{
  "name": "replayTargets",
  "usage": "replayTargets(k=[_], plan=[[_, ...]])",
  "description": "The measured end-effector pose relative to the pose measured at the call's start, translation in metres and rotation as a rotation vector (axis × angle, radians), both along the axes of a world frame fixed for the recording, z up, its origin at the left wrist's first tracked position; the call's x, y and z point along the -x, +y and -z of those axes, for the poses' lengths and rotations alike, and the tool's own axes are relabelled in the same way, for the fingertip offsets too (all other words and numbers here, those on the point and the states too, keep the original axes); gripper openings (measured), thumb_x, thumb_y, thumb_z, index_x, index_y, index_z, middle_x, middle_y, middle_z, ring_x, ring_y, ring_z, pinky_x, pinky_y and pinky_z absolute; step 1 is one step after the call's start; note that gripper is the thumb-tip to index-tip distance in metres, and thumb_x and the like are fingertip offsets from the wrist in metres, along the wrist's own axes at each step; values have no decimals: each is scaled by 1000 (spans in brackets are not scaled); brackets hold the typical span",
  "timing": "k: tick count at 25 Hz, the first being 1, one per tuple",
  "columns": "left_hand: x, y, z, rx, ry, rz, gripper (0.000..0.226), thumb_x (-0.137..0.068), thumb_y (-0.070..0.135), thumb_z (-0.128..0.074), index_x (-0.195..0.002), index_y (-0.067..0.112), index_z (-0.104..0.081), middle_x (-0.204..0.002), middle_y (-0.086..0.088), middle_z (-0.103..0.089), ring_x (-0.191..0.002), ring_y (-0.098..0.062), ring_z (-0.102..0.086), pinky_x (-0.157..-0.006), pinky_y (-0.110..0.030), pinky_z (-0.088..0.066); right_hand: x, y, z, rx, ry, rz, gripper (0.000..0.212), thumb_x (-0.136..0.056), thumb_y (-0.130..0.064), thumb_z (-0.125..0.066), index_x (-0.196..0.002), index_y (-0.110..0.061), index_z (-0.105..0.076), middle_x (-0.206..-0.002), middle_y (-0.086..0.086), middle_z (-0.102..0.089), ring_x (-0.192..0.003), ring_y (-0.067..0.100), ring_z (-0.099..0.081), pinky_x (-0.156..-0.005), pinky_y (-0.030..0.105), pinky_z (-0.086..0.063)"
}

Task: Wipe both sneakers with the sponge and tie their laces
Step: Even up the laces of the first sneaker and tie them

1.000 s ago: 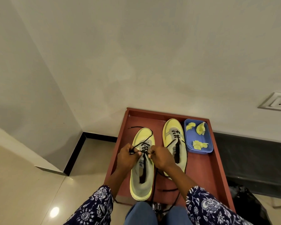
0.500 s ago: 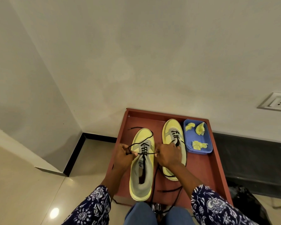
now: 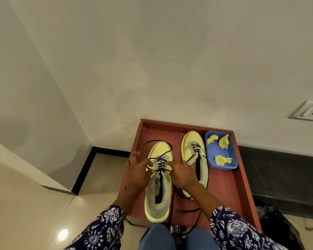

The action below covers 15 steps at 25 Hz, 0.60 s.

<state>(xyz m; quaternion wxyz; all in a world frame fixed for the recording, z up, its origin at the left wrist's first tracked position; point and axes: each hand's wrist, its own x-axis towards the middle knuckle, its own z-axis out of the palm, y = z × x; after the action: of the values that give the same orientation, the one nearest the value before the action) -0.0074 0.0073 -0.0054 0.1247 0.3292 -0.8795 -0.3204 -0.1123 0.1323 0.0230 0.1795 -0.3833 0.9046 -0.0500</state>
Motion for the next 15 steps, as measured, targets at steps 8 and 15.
replayTargets(k=[8, 15], plan=[[11, -2, -12, 216, -328, 297, 22, -94, 25, -44, -108, 24, -61, -113, 5, -61, -116, -16, -44, -97, -37, -22, -4, -6, 8, 102, -78, -17, 28, -92, -21, -45, -118, -18, -56, -119, 7, -60, -114, 29, -52, -94, 39, -39], [14, -4, -2, 234, -264, 341, 19, -93, 23, -42, -99, 16, -59, -104, -1, -62, -101, -20, -55, -97, -36, -34, -4, -5, 8, 0, -33, 2, 27, -96, -28, -39, -117, -14, -48, -121, 10, -56, -117, 31, -47, -98, 45, -33]])
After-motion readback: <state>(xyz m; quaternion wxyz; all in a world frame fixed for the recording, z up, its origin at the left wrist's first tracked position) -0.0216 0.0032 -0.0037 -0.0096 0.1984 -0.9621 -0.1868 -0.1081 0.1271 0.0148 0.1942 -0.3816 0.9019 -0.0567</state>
